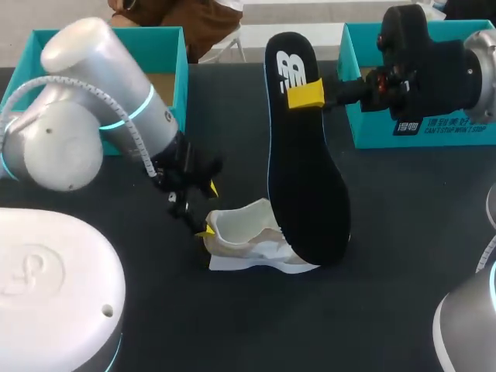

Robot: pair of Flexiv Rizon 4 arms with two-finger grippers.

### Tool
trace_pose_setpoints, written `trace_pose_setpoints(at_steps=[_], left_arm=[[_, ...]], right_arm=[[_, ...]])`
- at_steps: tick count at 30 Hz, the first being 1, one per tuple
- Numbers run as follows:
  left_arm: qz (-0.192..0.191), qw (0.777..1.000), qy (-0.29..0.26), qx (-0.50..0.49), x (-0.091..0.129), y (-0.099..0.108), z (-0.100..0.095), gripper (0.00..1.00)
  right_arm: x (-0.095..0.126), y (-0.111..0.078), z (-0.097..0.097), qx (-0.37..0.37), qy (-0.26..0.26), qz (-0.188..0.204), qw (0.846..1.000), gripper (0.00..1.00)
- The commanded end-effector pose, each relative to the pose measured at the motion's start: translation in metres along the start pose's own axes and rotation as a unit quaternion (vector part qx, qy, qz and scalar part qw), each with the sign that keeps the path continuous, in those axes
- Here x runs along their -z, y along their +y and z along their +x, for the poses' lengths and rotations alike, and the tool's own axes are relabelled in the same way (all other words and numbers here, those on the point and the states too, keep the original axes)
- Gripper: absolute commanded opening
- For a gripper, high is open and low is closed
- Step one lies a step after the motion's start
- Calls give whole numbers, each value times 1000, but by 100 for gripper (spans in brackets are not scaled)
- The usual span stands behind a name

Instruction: Take the shoe out of the shoebox, open the shoe tongue, remove and reinsert the insole, then place the shoe into the shoebox

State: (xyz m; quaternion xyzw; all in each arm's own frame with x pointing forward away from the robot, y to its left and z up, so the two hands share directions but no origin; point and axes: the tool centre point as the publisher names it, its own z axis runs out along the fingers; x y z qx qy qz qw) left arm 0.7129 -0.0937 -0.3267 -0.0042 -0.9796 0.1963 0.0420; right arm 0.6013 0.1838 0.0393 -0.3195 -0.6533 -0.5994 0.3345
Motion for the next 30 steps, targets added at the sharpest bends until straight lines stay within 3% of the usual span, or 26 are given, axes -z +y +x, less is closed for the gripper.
trace_pose_setpoints(at_steps=[1, 15, 22, 30], left_arm=[[-68, 998, 19, 0, 4, -5, 3, 100], [-68, 998, 19, 0, 4, -5, 3, 100], [-116, 993, 10, -16, -3, -19, 13, 100], [-105, 994, 3, -6, -10, -21, 14, 100]], right_arm=[[-2, 1, -1, -1, 0, 0, 1000, 0], [-2, 1, -1, -1, 0, 0, 1000, 0], [-2, 1, -1, -1, 0, 0, 1000, 0], [-2, 1, -1, -1, 0, 0, 1000, 0]])
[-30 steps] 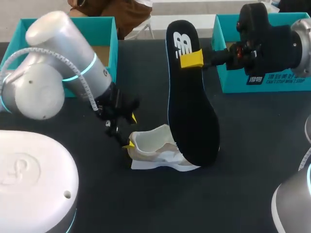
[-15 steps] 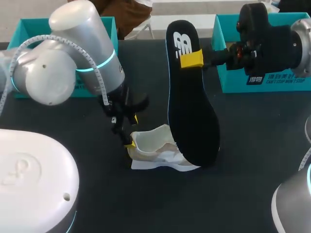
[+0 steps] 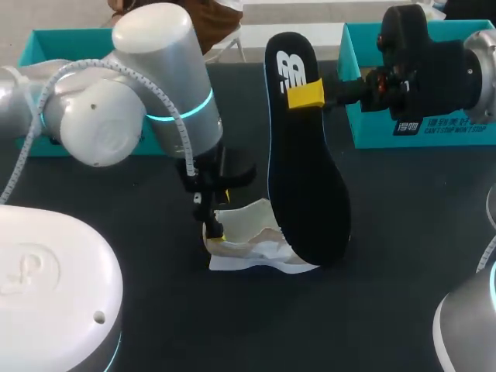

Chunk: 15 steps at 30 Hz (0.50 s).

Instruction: Take the shoe out of the shoebox, open the shoe tongue, remove and reinsert the insole, then place the shoe into the shoebox

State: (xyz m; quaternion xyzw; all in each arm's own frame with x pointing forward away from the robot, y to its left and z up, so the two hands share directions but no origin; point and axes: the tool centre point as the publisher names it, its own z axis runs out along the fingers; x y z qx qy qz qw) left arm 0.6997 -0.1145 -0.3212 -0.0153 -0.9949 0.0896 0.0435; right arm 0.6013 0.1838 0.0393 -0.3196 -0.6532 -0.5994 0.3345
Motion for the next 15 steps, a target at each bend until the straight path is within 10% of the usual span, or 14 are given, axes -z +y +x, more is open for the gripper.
trace_pose_setpoints(at_steps=[1, 15], left_arm=[[5, 1000, 0, 2, -6, -1, 1, 100], [-3, 1000, -4, 10, -4, -3, 1, 100]], right_arm=[[-2, 1, -1, -1, 0, 0, 1000, 0], [-2, 1, -1, -1, 0, 0, 1000, 0]])
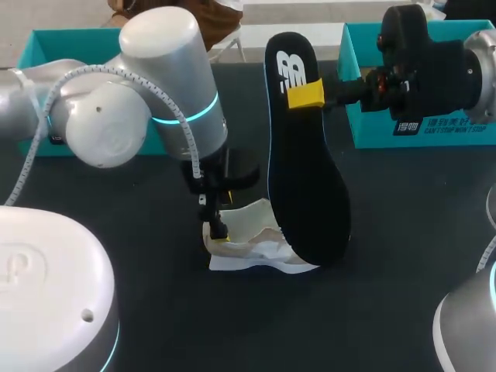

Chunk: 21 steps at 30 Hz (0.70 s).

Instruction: Take the shoe out of the shoebox, open the shoe tongue, remove and reinsert the insole, then place the shoe into the shoebox

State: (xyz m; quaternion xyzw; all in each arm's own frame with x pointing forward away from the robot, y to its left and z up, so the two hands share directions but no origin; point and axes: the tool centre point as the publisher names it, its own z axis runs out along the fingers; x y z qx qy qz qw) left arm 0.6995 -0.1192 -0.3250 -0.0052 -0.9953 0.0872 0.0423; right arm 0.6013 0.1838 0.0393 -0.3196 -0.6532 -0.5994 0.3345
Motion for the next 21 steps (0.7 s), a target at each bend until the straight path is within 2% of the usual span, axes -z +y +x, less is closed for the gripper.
trace_pose_setpoints(at_steps=[1, 2, 4, 5, 7, 9, 10, 15, 21], left_arm=[[-1, 1000, -2, 0, 0, 1, 1, 100], [-1, 1000, -2, 0, 0, 1, 1, 100], [25, 999, 22, -23, -1, -8, -5, 100], [17, 999, 28, -17, -2, -12, -11, 100], [28, 999, 36, -27, -3, -19, -17, 100], [27, 999, 21, -24, -1, -26, -23, 100], [31, 999, 33, -29, -1, -28, -26, 100], [23, 999, 20, -31, -9, -40, -41, 100], [18, 999, 24, -42, -26, -50, -48, 100]], right_arm=[[-2, 1, -1, -1, 0, 0, 1000, 0], [-2, 1, -1, -1, 0, 0, 1000, 0], [-2, 1, -1, -1, 0, 0, 1000, 0], [-2, 1, -1, -1, 0, 0, 1000, 0], [-2, 1, -1, -1, 0, 0, 1000, 0], [-2, 1, -1, -1, 0, 0, 1000, 0], [-2, 1, -1, -1, 0, 0, 1000, 0], [-2, 1, -1, -1, 0, 0, 1000, 0], [-2, 1, -1, -1, 0, 0, 1000, 0]])
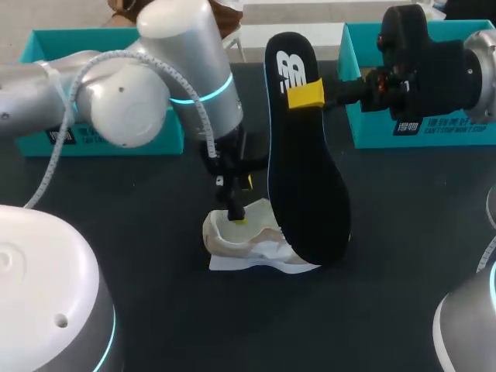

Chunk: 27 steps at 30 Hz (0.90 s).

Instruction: Take the shoe out of the shoebox, open the shoe tongue, remove and reinsert the insole, then place the shoe into the shoebox

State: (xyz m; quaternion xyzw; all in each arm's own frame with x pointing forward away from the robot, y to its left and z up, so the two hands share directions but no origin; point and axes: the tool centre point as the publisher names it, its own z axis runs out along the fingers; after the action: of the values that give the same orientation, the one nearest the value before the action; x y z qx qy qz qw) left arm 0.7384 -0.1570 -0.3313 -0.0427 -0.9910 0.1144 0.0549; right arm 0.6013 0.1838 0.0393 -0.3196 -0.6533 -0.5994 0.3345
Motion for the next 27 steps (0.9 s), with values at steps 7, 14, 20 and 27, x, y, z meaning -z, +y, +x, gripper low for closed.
trace_pose_setpoints(at_steps=[7, 14, 20, 27], left_arm=[[-6, 1000, 12, -3, -36, -18, -13, 59], [-10, 1000, 19, 4, -51, -23, -15, 48], [-9, 1000, 26, 6, -58, -25, -12, 44], [-10, 999, 37, 2, -65, -27, -11, 5]], right_arm=[[-2, 1, -1, -1, 0, 0, 1000, 0], [-2, 1, -1, -1, 0, 0, 1000, 0], [-2, 1, -1, -1, 0, 0, 1000, 0], [-2, 1, -1, -1, 0, 0, 1000, 0]])
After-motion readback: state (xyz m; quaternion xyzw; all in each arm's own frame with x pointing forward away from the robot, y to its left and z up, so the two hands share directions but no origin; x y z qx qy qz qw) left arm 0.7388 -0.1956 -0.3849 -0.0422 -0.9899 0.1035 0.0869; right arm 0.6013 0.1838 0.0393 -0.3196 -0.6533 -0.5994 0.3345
